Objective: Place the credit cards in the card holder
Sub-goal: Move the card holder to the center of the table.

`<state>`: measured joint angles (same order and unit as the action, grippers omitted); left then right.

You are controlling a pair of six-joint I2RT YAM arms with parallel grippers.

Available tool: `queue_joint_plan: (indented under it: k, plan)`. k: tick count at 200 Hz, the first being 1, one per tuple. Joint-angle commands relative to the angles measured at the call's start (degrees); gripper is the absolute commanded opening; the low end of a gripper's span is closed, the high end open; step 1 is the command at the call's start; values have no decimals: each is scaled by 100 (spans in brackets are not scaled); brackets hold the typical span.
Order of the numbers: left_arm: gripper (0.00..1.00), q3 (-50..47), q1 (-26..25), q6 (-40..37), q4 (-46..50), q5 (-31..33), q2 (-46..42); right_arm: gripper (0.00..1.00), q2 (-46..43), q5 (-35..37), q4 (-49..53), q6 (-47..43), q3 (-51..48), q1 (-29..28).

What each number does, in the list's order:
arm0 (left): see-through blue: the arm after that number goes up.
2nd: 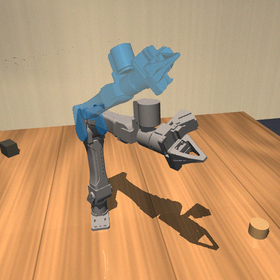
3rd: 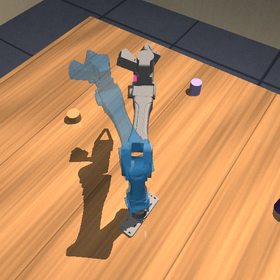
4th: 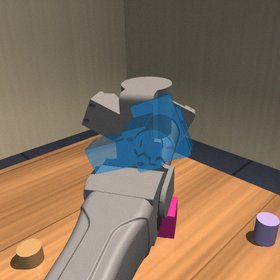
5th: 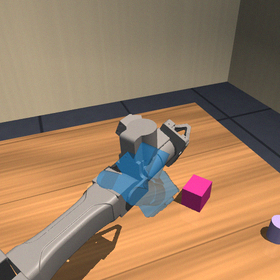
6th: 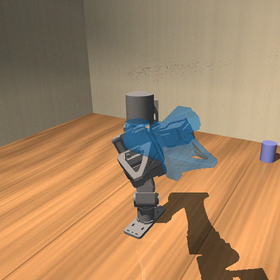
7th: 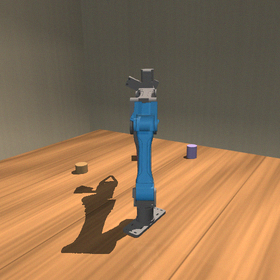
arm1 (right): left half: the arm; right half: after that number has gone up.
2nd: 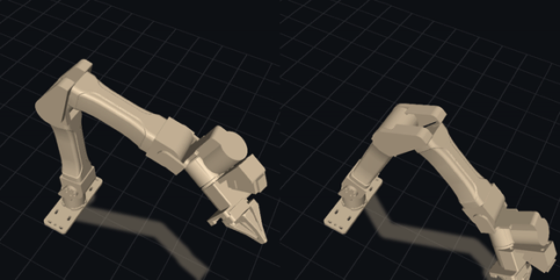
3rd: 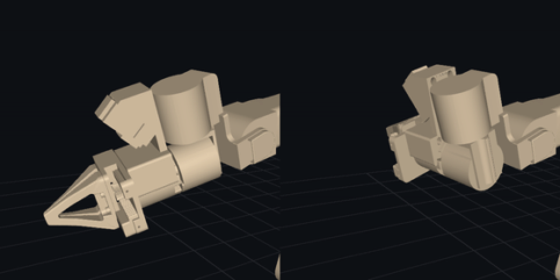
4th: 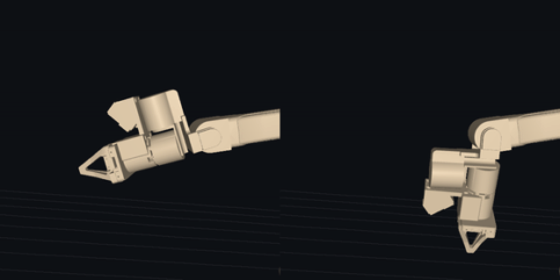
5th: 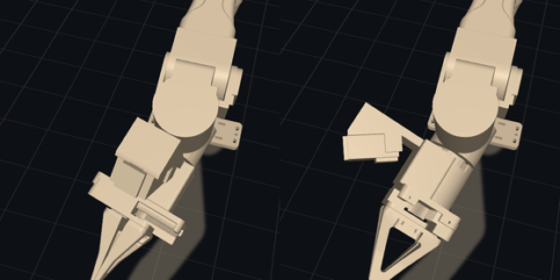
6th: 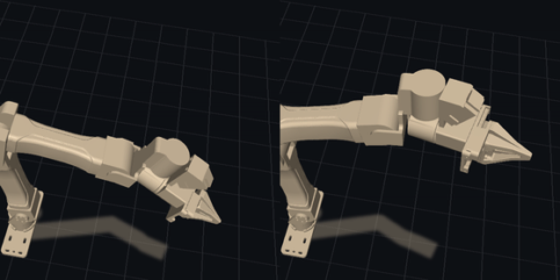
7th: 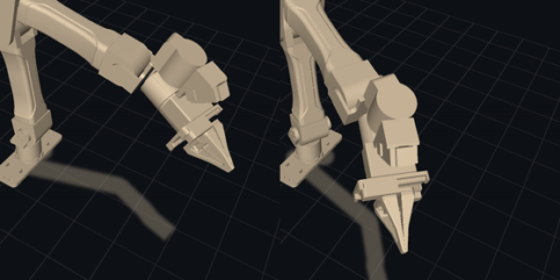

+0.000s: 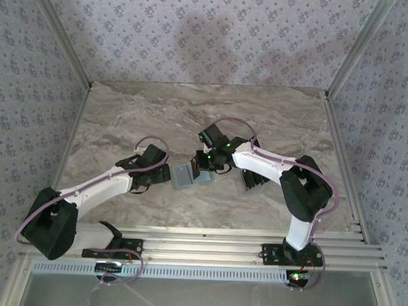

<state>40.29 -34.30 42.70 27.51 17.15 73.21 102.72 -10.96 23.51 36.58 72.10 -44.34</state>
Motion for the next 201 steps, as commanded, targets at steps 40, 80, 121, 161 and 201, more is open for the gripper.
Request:
queue_joint_plan:
  k: [40,80,121,161,201]
  plan:
    - [94,279,-175,-170,-201,-123,305,0,-117,218,308,-4,27,-137]
    - [94,476,-396,-209,-314,-114,583,0,-183,16,74,-242,-126,-56]
    - [95,593,-626,-113,-382,-11,863,0,-247,-246,-107,-360,-271,131]
    - [95,576,-753,-69,-458,72,1043,0,-183,-442,-260,-397,-328,277]
    - [95,460,-784,-33,-494,105,1191,0,-102,-588,-386,-381,-540,336]
